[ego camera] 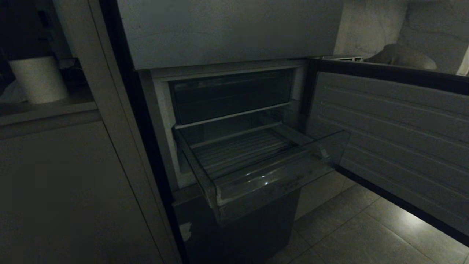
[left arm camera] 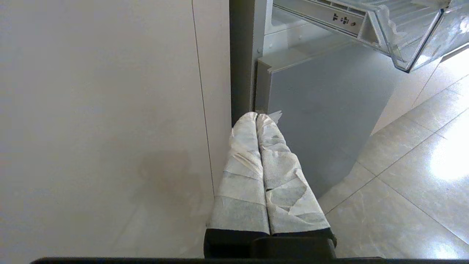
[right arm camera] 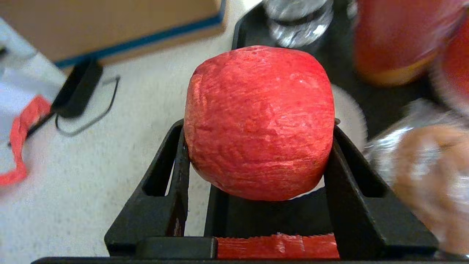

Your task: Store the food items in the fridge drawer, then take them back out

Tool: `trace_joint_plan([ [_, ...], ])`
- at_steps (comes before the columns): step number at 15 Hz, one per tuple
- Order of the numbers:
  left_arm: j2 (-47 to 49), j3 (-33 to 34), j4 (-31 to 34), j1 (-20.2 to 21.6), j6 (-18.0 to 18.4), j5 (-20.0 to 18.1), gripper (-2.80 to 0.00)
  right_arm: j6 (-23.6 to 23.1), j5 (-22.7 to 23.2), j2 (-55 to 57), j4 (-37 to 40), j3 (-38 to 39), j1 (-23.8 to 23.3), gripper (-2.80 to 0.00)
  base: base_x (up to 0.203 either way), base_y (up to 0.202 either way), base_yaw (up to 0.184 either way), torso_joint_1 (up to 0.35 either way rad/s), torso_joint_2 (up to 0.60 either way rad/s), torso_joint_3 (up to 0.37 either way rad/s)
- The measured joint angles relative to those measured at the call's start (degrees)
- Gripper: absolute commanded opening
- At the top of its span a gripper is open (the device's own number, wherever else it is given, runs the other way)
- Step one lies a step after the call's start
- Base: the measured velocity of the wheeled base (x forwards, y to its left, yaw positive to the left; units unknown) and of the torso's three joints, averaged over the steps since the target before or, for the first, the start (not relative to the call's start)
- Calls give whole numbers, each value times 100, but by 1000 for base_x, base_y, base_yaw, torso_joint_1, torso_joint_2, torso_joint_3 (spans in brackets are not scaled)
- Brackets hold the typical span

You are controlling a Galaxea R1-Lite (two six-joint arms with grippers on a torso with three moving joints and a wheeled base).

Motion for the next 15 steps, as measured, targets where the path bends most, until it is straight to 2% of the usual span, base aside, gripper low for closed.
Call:
trace_joint_plan([
  [8, 0, 0, 0, 0, 0, 1, -280, 33, 95, 710, -209, -496, 163, -280, 0, 0, 0, 0, 0, 0],
  [9, 0, 0, 0, 0, 2, -2, -280, 24, 97, 758, -237, -530, 168, -16, 0, 0, 0, 0, 0, 0],
  [10, 0, 0, -2, 0, -1, 1, -280, 28, 95, 788, -254, -540, 172, 0, 0, 0, 0, 0, 0, 0],
  [15, 0, 0, -2, 3, -1, -2, -280, 0, 90, 844, -234, -529, 179, 0, 0, 0, 0, 0, 0, 0],
])
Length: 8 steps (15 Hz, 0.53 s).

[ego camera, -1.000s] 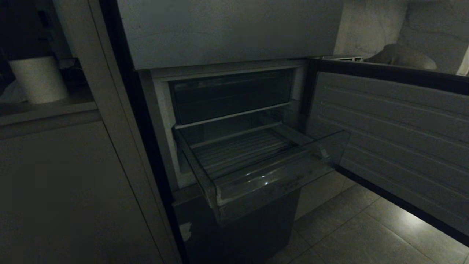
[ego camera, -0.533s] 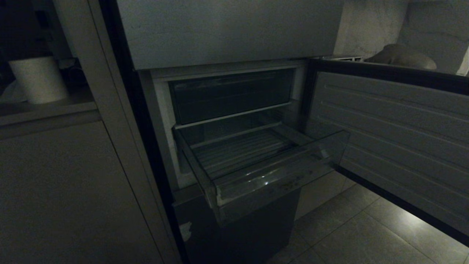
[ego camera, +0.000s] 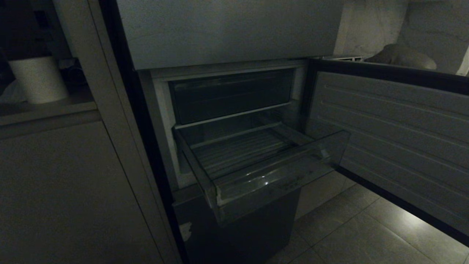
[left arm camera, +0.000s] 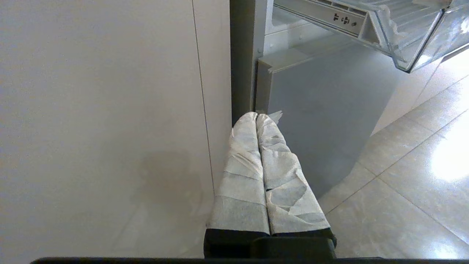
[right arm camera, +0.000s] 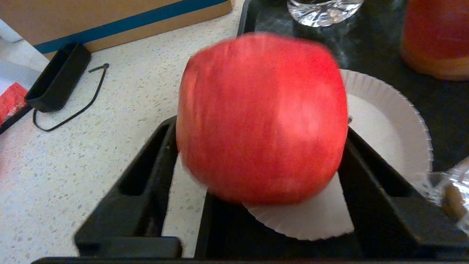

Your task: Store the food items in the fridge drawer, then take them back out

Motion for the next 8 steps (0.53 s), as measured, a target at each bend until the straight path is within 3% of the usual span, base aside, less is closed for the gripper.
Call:
trace_joint_plan([
  [8, 0, 0, 0, -3, 1, 1, -280, 30, -17, -758, -272, 605, -18, 0, 0, 0, 0, 0, 0, 0],
])
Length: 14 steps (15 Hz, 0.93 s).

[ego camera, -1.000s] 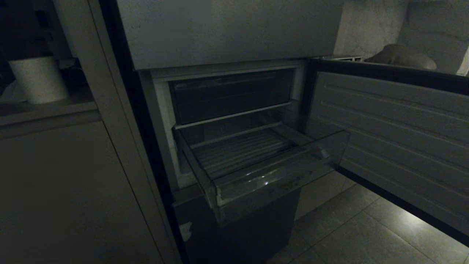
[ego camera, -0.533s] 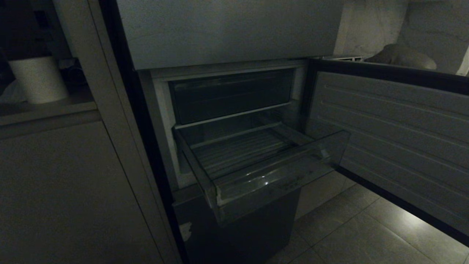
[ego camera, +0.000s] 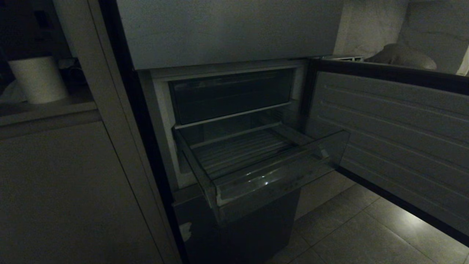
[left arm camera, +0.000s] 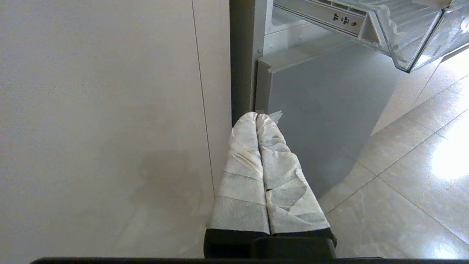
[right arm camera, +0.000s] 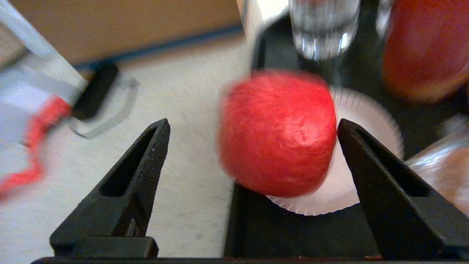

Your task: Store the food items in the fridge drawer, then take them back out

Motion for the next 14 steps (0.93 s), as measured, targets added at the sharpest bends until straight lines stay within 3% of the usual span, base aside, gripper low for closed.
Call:
trace_joint_plan([
  [2, 0, 0, 0, 0, -1, 2, -280, 9, -35, -425, -199, 237, -31, 0, 0, 0, 0, 0, 0, 0],
  [3, 0, 0, 0, 0, 0, 2, -280, 35, -50, -631, -222, 345, -77, -280, 0, 0, 0, 0, 0, 0],
  [11, 0, 0, 2, 0, -1, 0, -280, 1021, -285, -2801, -230, 1489, -796, -280, 0, 0, 0, 0, 0, 0],
  [14, 0, 0, 2, 0, -1, -1, -280, 1094, -267, -4075, -133, 1880, -639, -280, 0, 0, 0, 0, 0, 0],
])
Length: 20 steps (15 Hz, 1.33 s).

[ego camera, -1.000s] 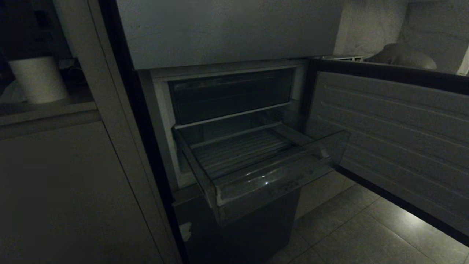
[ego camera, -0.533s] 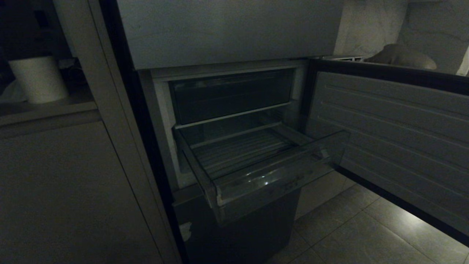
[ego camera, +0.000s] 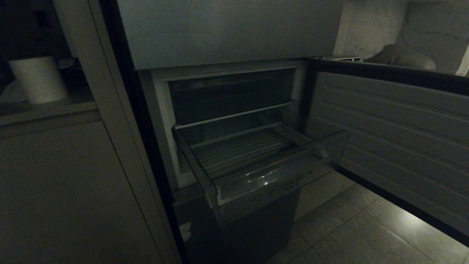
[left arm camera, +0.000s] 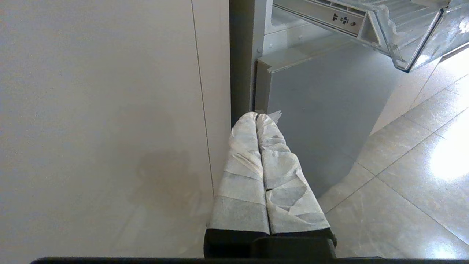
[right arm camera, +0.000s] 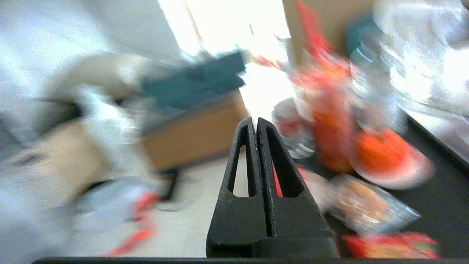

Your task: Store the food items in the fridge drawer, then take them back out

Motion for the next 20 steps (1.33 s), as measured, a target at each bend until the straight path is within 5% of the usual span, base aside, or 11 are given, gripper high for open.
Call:
trace_joint_plan([
  [2, 0, 0, -2, 0, 0, 2, -280, -57, -21, -787, 159, 216, 913, -280, 0, 0, 0, 0, 0, 0],
  [4, 0, 0, -2, 0, 0, 2, -280, -287, -65, -1467, 316, 446, 2311, -280, 0, 0, 0, 0, 0, 0],
  [9, 0, 0, -2, 0, 2, 2, -280, -1660, -574, -2912, 1333, 1118, 5852, -280, 0, 0, 0, 0, 0, 0],
  [12, 0, 0, -2, 0, 0, 2, -280, -2158, -1201, -3315, 2196, 1425, 7338, -280, 0, 0, 0, 0, 0, 0],
  [15, 0, 0, 0, 0, 1, 2, -280, -2075, -1679, -2939, 2839, 1575, 8249, -280, 0, 0, 0, 0, 0, 0],
  [20, 0, 0, 0, 0, 0, 2, -280, -1407, -1692, -1080, 2999, 1109, 8651, -280, 0, 0, 0, 0, 0, 0],
])
